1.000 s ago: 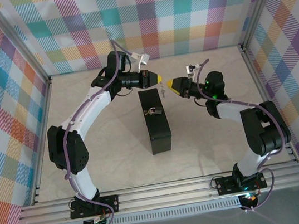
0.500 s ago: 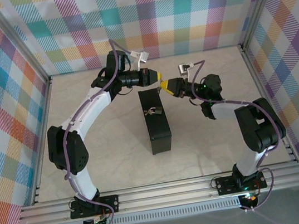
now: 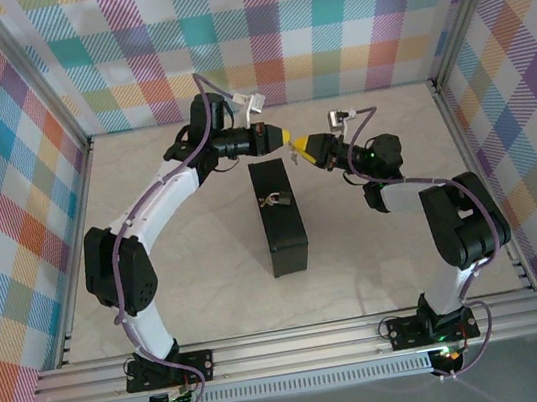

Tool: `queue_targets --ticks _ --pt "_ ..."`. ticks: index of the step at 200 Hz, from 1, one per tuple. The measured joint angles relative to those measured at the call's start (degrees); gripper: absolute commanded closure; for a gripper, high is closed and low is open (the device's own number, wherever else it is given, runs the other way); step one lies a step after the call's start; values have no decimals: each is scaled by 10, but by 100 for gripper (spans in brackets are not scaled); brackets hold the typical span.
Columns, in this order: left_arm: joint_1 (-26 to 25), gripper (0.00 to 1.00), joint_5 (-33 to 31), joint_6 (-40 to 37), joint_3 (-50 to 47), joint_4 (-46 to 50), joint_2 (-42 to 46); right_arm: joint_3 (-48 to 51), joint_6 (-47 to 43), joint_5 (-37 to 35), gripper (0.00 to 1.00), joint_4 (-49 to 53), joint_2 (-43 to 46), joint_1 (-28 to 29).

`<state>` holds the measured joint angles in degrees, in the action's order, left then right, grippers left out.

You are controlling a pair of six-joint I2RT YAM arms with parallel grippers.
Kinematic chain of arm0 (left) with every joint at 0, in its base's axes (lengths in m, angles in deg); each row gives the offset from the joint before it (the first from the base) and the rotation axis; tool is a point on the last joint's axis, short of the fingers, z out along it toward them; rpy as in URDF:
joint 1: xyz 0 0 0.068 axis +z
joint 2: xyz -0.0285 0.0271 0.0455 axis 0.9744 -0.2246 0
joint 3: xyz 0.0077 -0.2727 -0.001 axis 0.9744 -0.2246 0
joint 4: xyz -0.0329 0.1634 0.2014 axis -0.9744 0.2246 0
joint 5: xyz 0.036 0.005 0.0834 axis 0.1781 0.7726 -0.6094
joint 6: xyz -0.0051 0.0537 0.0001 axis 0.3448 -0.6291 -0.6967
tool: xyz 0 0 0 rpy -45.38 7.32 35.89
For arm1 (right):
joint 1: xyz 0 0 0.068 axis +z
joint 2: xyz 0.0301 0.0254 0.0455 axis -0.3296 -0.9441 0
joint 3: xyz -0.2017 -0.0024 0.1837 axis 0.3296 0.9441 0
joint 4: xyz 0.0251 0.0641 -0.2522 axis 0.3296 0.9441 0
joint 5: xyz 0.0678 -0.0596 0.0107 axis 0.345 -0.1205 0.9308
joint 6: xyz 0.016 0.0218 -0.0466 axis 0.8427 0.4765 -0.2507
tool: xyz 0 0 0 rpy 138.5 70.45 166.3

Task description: Unlock the padlock with the key

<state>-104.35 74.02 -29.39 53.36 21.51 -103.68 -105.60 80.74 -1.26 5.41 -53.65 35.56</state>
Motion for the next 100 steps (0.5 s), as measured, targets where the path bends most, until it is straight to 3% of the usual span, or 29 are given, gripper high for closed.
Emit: queue_targets --ticks 38,100 --pt "0 100 -1 12 0 -15 0 0 4 0 69 -7 0 0" --pt "0 100 -2 27 -3 -40 0 -1 6 0 74 -8 0 5"
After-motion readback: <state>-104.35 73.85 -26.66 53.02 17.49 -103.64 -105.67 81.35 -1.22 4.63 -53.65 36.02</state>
